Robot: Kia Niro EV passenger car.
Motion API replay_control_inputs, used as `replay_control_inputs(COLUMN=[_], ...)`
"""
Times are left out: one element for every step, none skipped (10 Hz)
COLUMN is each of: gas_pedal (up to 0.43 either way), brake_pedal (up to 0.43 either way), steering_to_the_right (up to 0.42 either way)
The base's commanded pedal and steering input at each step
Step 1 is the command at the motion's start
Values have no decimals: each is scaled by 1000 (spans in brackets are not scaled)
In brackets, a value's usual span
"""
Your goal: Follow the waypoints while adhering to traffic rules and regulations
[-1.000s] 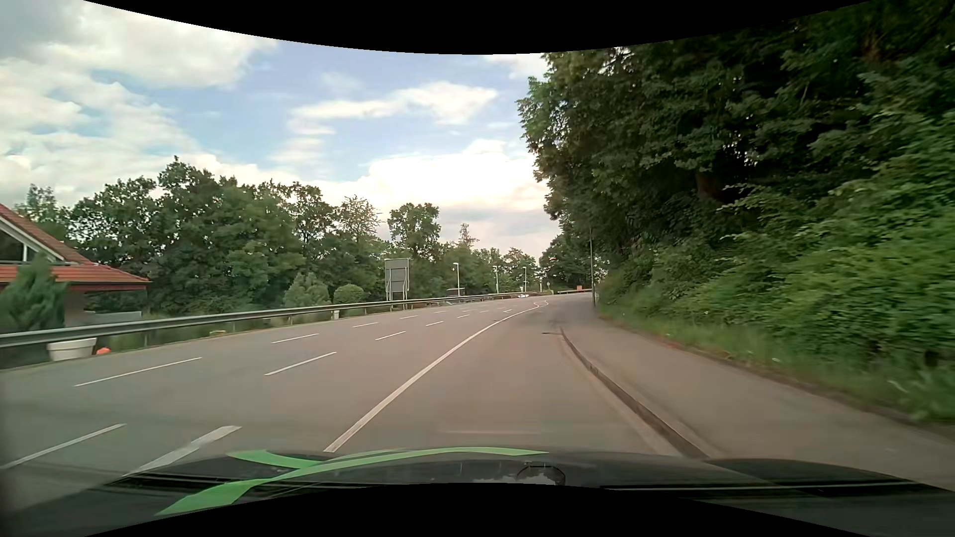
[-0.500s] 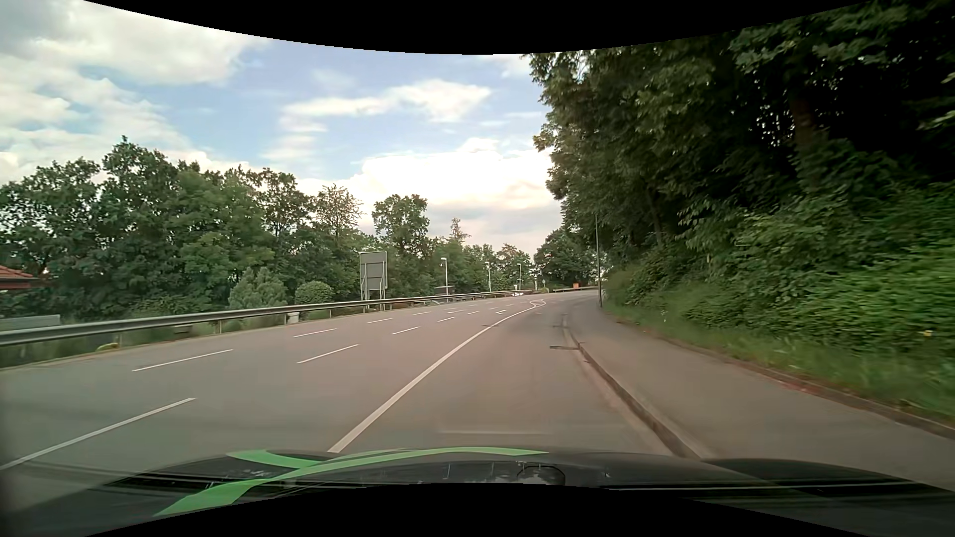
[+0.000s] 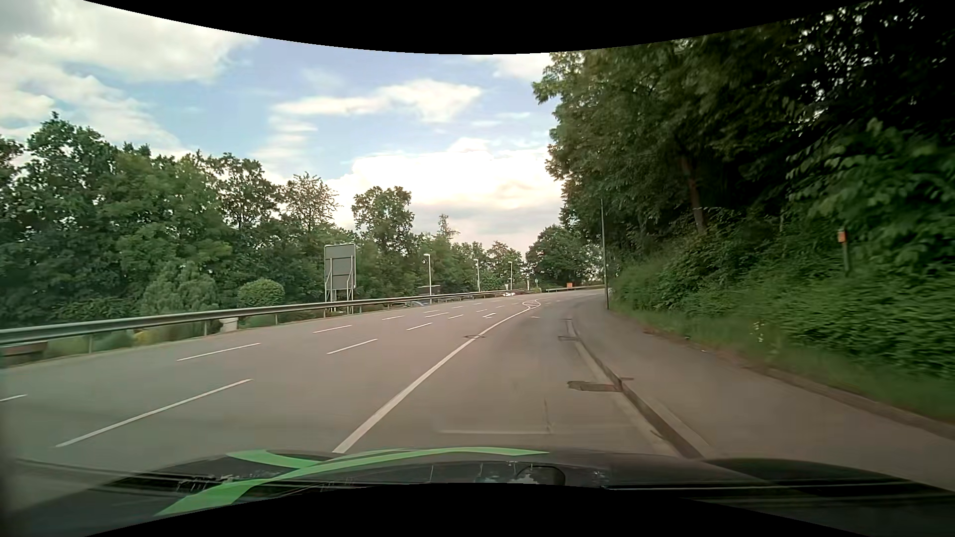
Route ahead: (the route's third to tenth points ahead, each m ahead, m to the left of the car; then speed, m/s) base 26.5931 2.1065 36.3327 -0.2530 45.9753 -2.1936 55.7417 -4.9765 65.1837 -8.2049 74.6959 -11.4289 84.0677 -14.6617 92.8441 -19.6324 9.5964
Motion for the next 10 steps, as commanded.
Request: replay_control_inputs(gas_pedal=[150,150,138,138,138,138,150,150,150,130], brake_pedal=[0,0,0,0,0,0,0,0,0,0], steering_to_the_right=[21,22,23,23,24,24,26,28,28,28])
